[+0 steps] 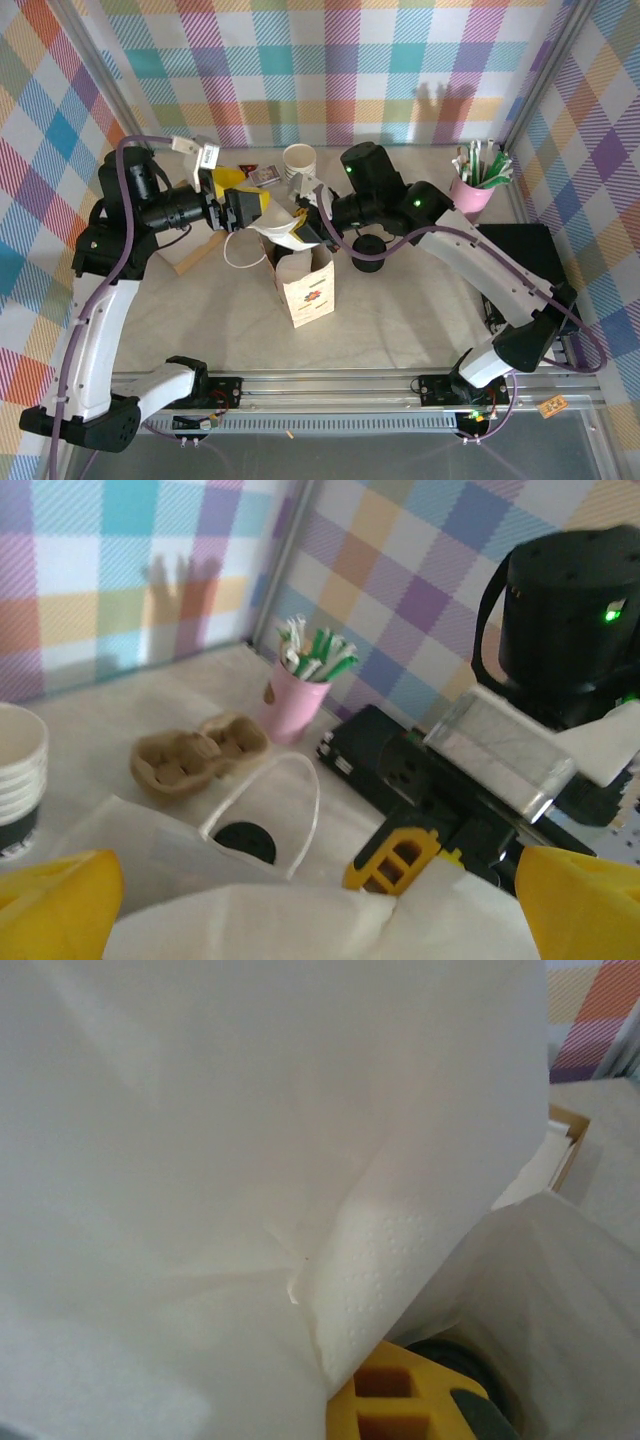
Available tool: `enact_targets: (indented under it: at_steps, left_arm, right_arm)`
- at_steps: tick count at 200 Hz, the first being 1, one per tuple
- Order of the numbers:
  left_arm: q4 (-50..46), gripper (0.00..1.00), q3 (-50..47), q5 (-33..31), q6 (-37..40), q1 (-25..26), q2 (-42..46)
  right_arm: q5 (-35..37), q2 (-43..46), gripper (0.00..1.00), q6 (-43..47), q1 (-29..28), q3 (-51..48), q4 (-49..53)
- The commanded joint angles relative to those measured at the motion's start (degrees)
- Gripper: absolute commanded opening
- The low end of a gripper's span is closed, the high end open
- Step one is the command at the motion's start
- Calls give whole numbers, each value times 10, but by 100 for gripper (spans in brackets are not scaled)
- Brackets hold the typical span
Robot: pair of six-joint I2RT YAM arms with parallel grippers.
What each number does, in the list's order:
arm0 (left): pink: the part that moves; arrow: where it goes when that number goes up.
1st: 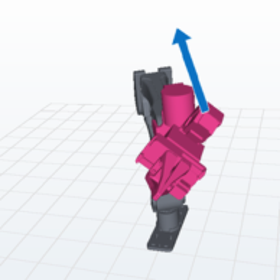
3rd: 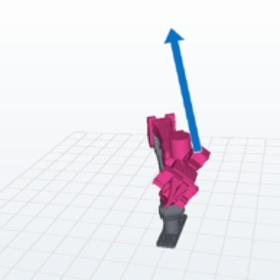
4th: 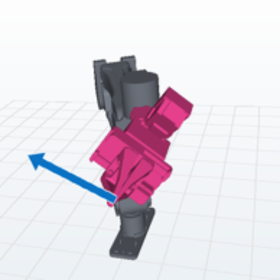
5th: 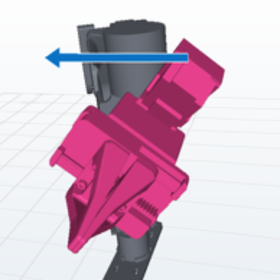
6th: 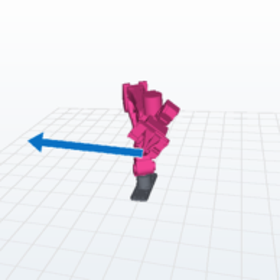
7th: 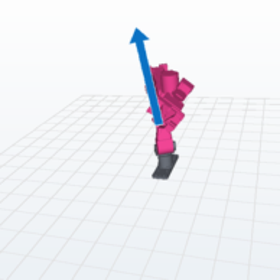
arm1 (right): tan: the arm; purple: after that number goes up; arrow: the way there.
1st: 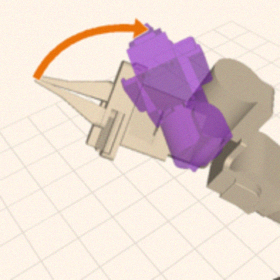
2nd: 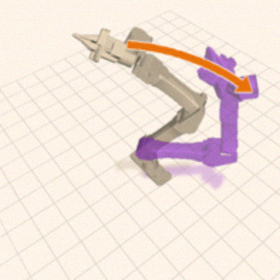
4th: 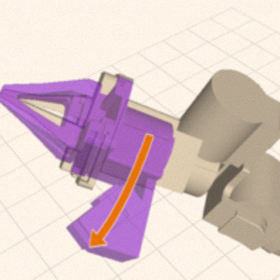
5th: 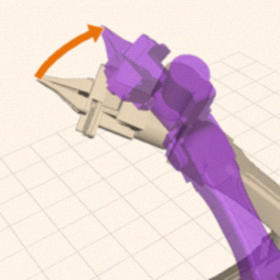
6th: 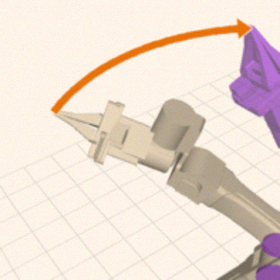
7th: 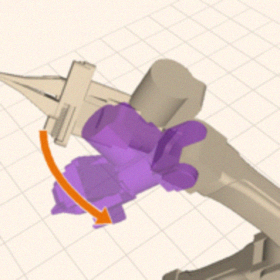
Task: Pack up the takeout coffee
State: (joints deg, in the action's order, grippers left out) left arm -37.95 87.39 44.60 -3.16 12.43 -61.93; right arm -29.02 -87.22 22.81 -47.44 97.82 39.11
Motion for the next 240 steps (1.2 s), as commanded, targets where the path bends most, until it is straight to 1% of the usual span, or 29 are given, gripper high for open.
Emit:
enact_targets:
  at_steps: [1,23,32,38,45,60,69,93,103,124,135,149,191,213,240]
  left_arm:
    - [-53,100,12,57,1,-8,-7]
    - [-47,99,-4,69,-21,-10,-1]
    - [-41,95,-11,78,-32,-11,1]
    - [-32,90,-17,86,-40,-11,3]
    - [-21,82,-23,93,-46,-12,6]
    - [4,56,-35,101,-63,-12,11]
    - [17,44,-40,97,-71,-13,14]
    - [30,15,-52,71,-75,-13,29]
    - [32,8,-56,56,-74,-13,37]
    - [31,0,-60,23,-67,-13,49]
    - [19,0,-58,-3,-66,-13,48]
    - [2,0,-55,-20,-56,-13,44]
    - [-28,0,-47,-10,-68,-8,15]
    - [-70,0,-35,-14,-61,3,-7]
    - [-123,0,-22,-58,-41,32,-35]
  right_arm:
    - [5,10,1,50,1,-12,-28]
    - [4,2,1,48,1,-13,-41]
    - [4,0,1,47,1,-13,-44]
    - [4,-1,1,47,0,-13,-45]
    - [4,-2,1,45,1,-13,-45]
    - [6,-3,2,45,1,-13,-42]
    - [5,-3,2,45,1,-15,-40]
    - [-1,-8,4,36,2,-22,-38]
    - [-4,-14,7,32,1,-22,-32]
    - [7,-29,12,20,2,-24,-25]
    - [19,-37,13,18,1,-25,-24]
    - [27,-45,15,18,1,-25,-18]
    - [18,-54,16,27,2,-24,-2]
    - [20,-54,18,28,2,-24,10]
    - [34,-58,25,32,1,-18,27]
